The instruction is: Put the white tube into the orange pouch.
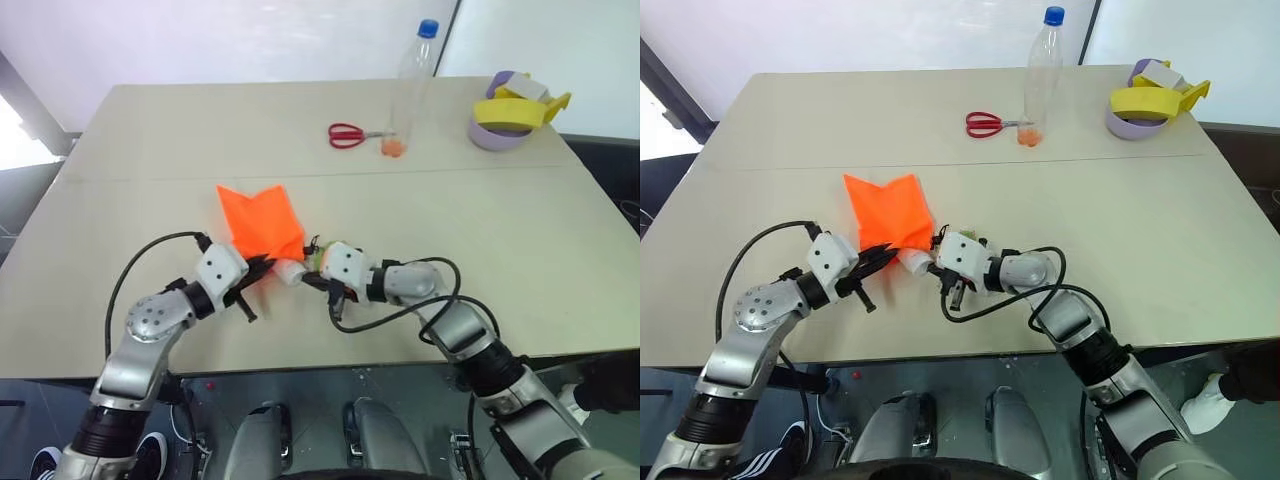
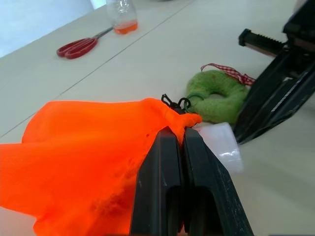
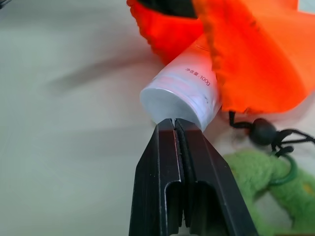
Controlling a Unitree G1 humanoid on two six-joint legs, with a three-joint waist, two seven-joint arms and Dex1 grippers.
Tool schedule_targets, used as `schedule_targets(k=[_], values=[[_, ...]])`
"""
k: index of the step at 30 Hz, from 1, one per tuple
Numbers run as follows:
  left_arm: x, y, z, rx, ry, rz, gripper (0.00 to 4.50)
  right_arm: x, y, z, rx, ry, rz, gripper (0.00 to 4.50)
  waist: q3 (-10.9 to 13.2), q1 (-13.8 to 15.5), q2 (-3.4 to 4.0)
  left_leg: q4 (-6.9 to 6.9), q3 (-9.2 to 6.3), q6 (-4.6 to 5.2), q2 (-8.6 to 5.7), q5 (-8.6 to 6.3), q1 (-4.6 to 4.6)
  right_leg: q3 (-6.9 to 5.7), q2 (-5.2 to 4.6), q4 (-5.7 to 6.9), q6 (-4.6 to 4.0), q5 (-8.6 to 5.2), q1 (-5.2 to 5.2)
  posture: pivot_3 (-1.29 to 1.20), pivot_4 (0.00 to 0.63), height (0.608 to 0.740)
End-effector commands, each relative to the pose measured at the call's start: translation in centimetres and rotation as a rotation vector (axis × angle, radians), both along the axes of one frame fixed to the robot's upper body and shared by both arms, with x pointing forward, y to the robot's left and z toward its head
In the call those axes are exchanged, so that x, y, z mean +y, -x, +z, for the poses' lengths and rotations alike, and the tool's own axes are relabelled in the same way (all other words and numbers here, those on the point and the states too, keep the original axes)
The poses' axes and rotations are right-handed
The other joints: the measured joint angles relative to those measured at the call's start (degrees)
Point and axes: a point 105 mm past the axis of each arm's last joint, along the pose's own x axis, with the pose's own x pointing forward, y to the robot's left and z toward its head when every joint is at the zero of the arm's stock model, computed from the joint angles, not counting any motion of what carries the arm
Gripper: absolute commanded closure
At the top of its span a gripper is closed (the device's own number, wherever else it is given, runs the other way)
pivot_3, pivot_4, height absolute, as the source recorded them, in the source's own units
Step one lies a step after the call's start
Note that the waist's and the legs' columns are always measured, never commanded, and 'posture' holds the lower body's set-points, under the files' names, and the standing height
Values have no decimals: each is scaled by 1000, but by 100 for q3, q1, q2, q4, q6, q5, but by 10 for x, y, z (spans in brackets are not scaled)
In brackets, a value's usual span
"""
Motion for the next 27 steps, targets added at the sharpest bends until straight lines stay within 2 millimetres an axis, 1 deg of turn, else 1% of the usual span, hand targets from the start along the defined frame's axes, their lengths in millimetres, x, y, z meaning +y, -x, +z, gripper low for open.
schedule_targets(k=[1, 4, 7, 10, 11, 13, 15, 18, 22, 24, 27], values=[[-4, 2, 7, -33, 0, -14, 4500, 10, -7, 15, -65, -36, -17, 4437, 0, -4, 0, 0, 0, 0, 0, 0, 0, 0, 0, 0, 0, 0, 0, 0, 150, 740], [-5, 2, 8, -34, 0, -14, 4500, 16, -9, 13, -99, -19, -16, 4437, 0, -7, 0, 0, 1, 0, 0, 0, 0, 0, 0, 1, 1, 0, 0, 0, 150, 740], [-5, 1, 8, -36, 0, -15, 4500, 24, -14, 18, -99, -60, -42, 4437, 0, -20, 0, 1, 1, 0, 0, 0, 0, 0, 0, 1, 1, 1, 0, 0, 150, 740], [-6, 1, 8, -36, -1, -16, 4500, 29, -18, 21, -174, -29, -40, 4437, 0, -25, 0, 1, 1, -1, 0, 1, 1, 0, 1, 9, 1, 1, -2, 0, 150, 740], [-6, 1, 8, -36, -2, -16, 4500, 31, -19, 22, -167, -41, -44, 4437, 0, -24, 0, 3, 1, -2, 0, 2, 1, 0, 1, 12, 1, 1, -2, 0, 150, 740], [-6, 1, 8, -37, -1, -15, 4500, 37, -19, 25, -151, -75, -41, 4437, 0, -26, 0, 4, 1, -4, 0, 2, 3, 0, 1, 14, 1, 1, -2, 0, 150, 740], [-6, 1, 8, -35, -2, -13, 4500, 41, -18, 25, -169, -70, -36, 4437, 0, -24, 0, 3, 1, -4, 0, 2, 4, 0, 1, 16, 1, 1, -2, 0, 150, 740], [-6, 1, 7, -34, -3, -12, 4500, 48, -11, 27, -141, -111, -2, 4437, 0, -20, 0, 4, 2, -4, 0, 3, 3, 0, 1, 16, 2, 1, -2, 0, 150, 740], [-4, 1, 5, -25, -14, -1, 4500, 40, -6, 25, -167, -74, 22, 4437, 0, -14, 0, 5, 2, -4, -1, 2, 3, -1, 1, 16, 2, 1, -1, 0, 150, 740], [0, 1, 1, -16, -33, 9, 4500, 29, -3, 24, -145, -60, 37, 4437, 0, -12, 0, 5, 2, -4, -1, 2, 4, -1, 1, 17, 2, 1, -1, 0, 150, 740], [4, 2, -2, -9, -46, 15, 4500, 15, -2, 28, -132, -58, 36, 4437, 0, 0, 0, 5, 2, -4, -1, 2, 4, -1, 1, 16, 2, 1, 0, 0, 150, 740]])
